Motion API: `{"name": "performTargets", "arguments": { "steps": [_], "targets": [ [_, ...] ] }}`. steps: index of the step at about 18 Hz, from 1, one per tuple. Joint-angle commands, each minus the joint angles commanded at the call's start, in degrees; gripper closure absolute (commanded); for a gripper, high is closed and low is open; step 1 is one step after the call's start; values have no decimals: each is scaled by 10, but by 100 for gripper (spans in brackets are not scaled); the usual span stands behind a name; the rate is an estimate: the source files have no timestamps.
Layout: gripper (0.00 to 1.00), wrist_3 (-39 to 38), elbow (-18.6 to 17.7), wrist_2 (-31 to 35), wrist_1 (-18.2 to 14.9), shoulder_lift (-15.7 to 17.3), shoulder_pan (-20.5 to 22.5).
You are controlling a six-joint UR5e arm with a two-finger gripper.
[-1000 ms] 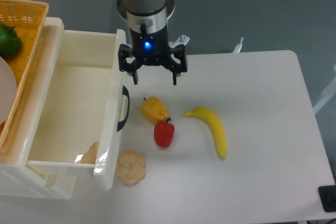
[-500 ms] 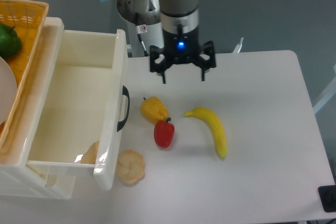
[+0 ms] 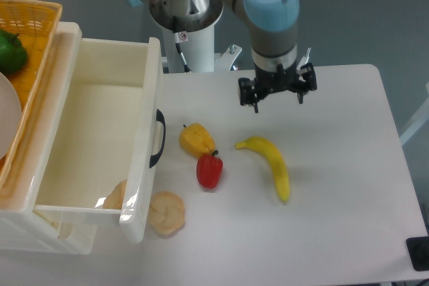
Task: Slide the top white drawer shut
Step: 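Raise the gripper and move it over the table beside the banana, then lower the gripper and swing it toward the open drawer's front face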
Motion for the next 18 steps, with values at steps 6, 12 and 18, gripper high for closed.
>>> {"name": "performTargets", "arguments": {
  "steps": [6,12,18],
  "targets": [
    [0,-24,3,-77,-1,-26,5],
    [0,-20,4,-133,5,-69,-21],
    [0,-20,4,-170,9,-82,-57]
  ]
}}
